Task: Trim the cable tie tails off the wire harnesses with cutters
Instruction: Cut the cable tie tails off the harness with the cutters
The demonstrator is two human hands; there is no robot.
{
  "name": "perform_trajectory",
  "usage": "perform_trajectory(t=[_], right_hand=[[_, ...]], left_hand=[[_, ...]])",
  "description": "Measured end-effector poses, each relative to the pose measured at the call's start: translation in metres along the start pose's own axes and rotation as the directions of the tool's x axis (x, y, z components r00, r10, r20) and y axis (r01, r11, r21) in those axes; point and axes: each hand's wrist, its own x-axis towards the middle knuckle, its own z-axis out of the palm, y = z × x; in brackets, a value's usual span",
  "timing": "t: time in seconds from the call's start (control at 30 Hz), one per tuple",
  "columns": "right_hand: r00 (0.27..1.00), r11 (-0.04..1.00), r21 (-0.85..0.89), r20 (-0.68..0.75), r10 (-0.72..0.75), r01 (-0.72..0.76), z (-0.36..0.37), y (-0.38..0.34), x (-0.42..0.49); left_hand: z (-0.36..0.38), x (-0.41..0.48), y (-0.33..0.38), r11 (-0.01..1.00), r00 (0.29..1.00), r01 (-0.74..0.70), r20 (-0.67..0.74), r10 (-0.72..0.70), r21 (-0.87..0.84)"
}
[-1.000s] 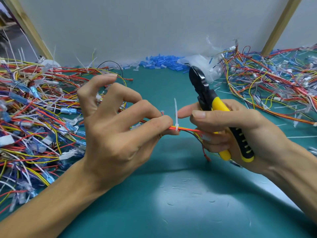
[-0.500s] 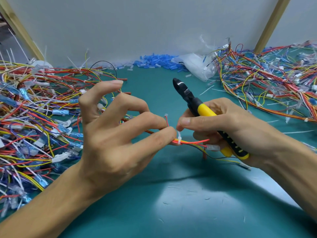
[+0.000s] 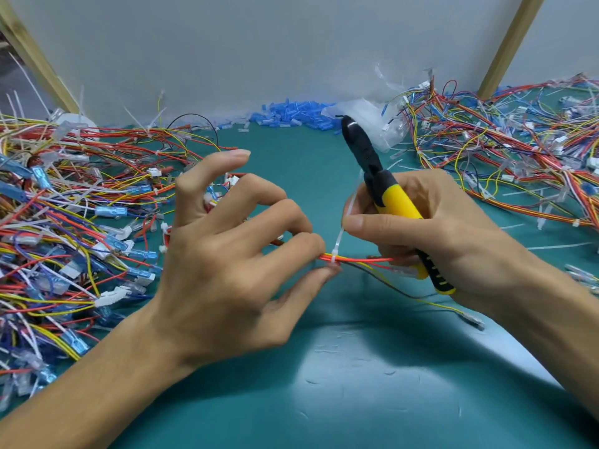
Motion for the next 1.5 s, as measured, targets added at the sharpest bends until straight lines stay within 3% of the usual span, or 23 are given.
perform_trajectory(t=[0.2,0.33,0.47,0.77,0.93,1.1,1.27,1.5], right_hand=[[0.98,0.972,-0.198,-0.127,-0.156,0.129,0.004,-0.002,-0.002],[0.94,0.947,-0.243,-0.217,-0.264,0.21,0.007,-0.001,-0.002],[0.924,0.923,-0.261,-0.185,-0.334,0.281,0.01,-0.002,-0.005],[0.969,0.965,-0.088,0.015,-0.245,0.246,0.01,-0.002,-0.006],[0.966,0.971,-0.056,-0.1,-0.237,0.233,0.012,0.002,-0.003],[0.966,0.96,-0.139,-0.056,-0.252,0.242,0.014,-0.001,-0.005],[0.952,0.939,-0.169,-0.017,-0.306,0.298,0.017,-0.002,-0.007],[0.946,0.942,-0.165,-0.094,-0.311,0.294,0.023,0.003,-0.008]], left_hand=[[-0.001,0.001,0.0,0.998,0.993,0.068,0.099,-0.07,0.017],[0.001,0.002,0.002,0.991,0.989,0.121,0.094,-0.116,-0.049],[0.002,0.001,0.001,0.985,0.978,0.16,0.143,-0.15,-0.063],[0.004,-0.001,0.0,0.958,0.953,0.243,0.224,-0.205,-0.155],[0.002,0.0,0.004,0.92,0.912,0.343,0.303,-0.277,-0.19],[0.002,0.001,0.01,0.892,0.866,0.41,0.388,-0.315,-0.192],[0.002,0.002,0.013,0.855,0.851,0.466,0.378,-0.364,-0.225],[0.006,0.001,0.012,0.818,0.842,0.506,0.361,-0.401,-0.273]])
